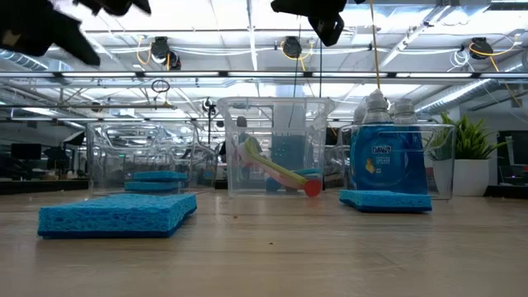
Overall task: Pick & Place Kitchen Sink Supplies
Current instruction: Put the blue sponge into the left transparent bin
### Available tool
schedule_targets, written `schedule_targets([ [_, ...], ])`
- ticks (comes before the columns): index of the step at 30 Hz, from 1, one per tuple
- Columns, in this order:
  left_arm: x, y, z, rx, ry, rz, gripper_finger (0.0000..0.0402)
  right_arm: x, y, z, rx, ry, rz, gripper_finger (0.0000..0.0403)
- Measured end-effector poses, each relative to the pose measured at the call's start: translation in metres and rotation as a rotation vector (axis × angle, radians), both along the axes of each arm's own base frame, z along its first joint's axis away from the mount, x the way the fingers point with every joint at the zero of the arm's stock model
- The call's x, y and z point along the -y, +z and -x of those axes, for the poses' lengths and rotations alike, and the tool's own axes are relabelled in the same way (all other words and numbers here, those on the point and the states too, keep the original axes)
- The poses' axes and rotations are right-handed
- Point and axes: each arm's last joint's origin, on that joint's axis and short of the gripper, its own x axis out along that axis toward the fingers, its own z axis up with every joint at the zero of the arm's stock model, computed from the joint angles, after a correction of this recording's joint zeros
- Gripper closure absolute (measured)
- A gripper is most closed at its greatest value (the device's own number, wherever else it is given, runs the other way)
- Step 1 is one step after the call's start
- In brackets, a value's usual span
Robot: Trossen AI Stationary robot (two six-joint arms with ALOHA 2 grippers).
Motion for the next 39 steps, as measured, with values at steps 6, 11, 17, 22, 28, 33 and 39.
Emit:
schedule_targets([
  [6,0.009,-0.033,-0.01,-0.103,0.068,-0.001,0.0132,0.0,0.0,0.0,-0.001,0.0,-0.001,0.0268],
  [11,0.011,-0.054,-0.016,-0.165,0.104,-0.006,0.0132,0.0,0.0,0.0,-0.002,0.0,-0.002,0.0268],
  [17,0.009,-0.075,-0.024,-0.243,0.116,0.005,0.0133,0.0,0.0,0.0,-0.002,0.001,0.0,0.0268],
  [22,0.008,-0.092,-0.031,-0.294,0.118,0.029,0.0133,0.0,0.0,0.0,-0.002,0.001,0.0,0.0268],
  [28,0.005,-0.097,-0.036,-0.3,0.124,0.046,0.0133,0.0,0.0,0.0,-0.003,0.005,0.01,0.0268],
  [33,0.003,-0.097,-0.038,-0.293,0.079,0.024,0.0133,0.0,0.0,0.0,0.001,0.011,0.025,0.0268],
  [39,-0.003,-0.099,-0.036,-0.351,0.13,0.033,0.0135,0.0,0.0,0.0,0.001,0.011,0.026,0.0268],
])
